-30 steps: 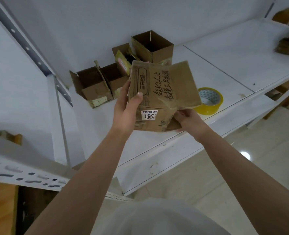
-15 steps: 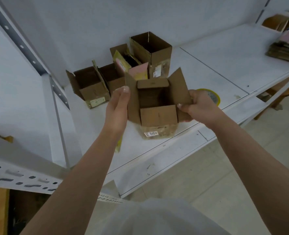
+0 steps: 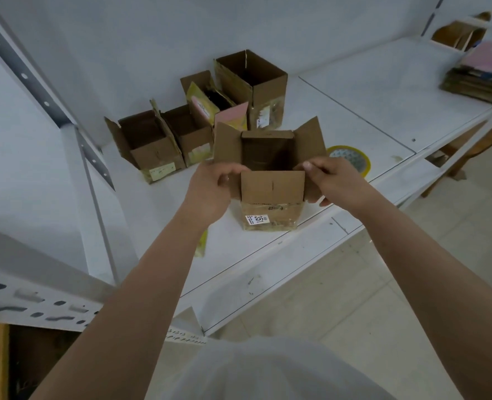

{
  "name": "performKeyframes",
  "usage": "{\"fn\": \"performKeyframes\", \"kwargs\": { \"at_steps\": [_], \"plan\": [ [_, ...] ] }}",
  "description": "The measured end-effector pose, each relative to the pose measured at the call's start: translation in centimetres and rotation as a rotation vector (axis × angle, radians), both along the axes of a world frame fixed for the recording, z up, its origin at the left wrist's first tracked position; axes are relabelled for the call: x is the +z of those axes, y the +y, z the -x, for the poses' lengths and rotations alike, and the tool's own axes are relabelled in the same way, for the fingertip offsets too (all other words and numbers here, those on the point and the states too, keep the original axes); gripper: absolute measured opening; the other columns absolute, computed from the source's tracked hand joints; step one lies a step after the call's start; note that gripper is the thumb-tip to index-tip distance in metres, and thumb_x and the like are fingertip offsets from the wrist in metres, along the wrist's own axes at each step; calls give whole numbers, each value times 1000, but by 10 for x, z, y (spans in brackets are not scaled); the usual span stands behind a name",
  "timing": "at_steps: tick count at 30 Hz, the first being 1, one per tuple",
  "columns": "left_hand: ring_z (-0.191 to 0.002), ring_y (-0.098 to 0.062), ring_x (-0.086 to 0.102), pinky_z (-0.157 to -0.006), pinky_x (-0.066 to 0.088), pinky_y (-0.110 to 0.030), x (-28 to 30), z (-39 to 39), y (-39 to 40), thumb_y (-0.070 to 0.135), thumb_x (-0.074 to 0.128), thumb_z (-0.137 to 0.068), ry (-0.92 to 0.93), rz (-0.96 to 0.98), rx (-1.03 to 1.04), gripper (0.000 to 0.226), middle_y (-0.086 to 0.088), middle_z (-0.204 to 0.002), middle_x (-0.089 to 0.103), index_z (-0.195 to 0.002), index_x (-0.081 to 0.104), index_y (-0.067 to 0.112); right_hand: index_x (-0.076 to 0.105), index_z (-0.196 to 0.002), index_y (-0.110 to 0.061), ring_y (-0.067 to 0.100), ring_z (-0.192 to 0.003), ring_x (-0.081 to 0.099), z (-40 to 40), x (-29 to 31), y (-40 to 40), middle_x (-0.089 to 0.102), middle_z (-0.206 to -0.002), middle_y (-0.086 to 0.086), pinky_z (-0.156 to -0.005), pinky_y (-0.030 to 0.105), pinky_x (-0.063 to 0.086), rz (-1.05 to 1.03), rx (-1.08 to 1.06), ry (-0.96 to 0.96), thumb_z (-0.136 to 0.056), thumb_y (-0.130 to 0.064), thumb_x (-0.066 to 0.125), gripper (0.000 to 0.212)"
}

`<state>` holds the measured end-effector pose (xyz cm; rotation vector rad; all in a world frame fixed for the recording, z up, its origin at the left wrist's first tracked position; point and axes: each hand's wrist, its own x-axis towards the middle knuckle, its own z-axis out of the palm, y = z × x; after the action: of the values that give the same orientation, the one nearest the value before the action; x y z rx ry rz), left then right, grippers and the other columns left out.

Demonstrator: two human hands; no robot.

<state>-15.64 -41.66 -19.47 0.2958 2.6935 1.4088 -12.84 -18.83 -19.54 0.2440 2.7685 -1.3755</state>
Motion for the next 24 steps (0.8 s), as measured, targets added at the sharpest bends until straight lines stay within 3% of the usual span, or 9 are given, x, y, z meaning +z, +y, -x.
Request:
{"fn": "performKeyframes", "kwargs": {
  "at_steps": [2, 5, 7, 9, 11, 14, 17, 21, 24],
  "plan": [
    [-83, -4, 64, -82, 57, -32, 4, -4, 0, -14, 40, -88, -22, -131, 18, 55, 18, -82, 65, -68, 71, 27, 66, -105, -28, 15, -70, 69, -2, 1, -3, 64, -94, -11, -53, 24, 53, 93, -66, -1, -103, -37, 39, 28],
    [-89, -13, 61, -85, 57, -32, 5, -8, 1, -20, 44, -81, -25, -141, 9, 53, 13, -91, 59, -57, 69, 21, 64, -112, -28, 16, -65, 70, -5, -2, -2, 66, -103, -6, -52, 23, 52, 142, -41, -8, -94, -42, 58, 24],
    [-99, -17, 58, -90, 54, -35, 5, -9, 1, -11, 47, -87, -29, -98, -24, 47, 2, -105, 56, -64, 70, 23, 56, -122, -31, 14, -65, 70, -6, 2, 2, 66, -103, -5, -52, 22, 53, 122, 50, -101, -71, -54, 74, 59],
    [-103, -17, 59, -93, 53, -40, 4, -11, 1, 3, 52, -94, -20, -65, -75, 34, -2, -112, 58, -84, 73, 29, 44, -135, -33, 10, -66, 71, -6, 8, 7, 60, -110, -5, -50, 18, 51, 55, 121, -188, -50, -63, 77, 96],
    [-97, -19, 64, -89, 56, -42, 3, -14, -2, 18, 59, -95, -22, -112, -71, 21, 1, -115, 59, -108, 67, 31, 33, -143, -35, 14, -68, 71, -7, 11, 10, 51, -121, -2, -49, 16, 50, 13, 164, -229, -42, -62, 79, 114],
    [-90, -17, 68, -85, 58, -40, 3, -15, -5, 33, 71, -87, -104, -96, -83, 45, 4, -126, 57, -130, 56, 32, 27, -144, -38, 20, -70, 70, -12, 6, 10, 48, -122, -1, -52, 22, 53, 25, 182, -207, -44, -54, 83, 115],
    [-91, -11, 67, -93, 53, -34, 5, -15, -2, 31, 79, -79, -81, 29, -86, 65, 0, -113, 67, -138, 51, 29, 28, -146, -32, 23, -71, 70, -11, 7, 5, 44, -125, -2, -53, 24, 55, 75, 163, -172, -51, -39, 87, 112],
    [-85, 1, 62, -69, 40, 1, 23, -10, 10, 32, 81, -77, 67, 27, -58, 66, 13, -103, 65, -137, 53, 29, 30, -148, -28, 20, -78, 69, -6, 22, 9, 43, -130, -4, -53, 21, 55, 43, 150, -69, -60, -24, 91, 107],
    [-82, 7, 59, -65, 38, 1, 44, 4, 23, 33, 81, -76, 186, 24, -46, 67, 14, -119, 59, -137, 52, 30, 34, -147, -25, 9, -73, 71, 0, 37, 21, 53, -126, -2, -54, 21, 56, 67, 134, 30, -59, -24, 91, 105]
  ]
}}
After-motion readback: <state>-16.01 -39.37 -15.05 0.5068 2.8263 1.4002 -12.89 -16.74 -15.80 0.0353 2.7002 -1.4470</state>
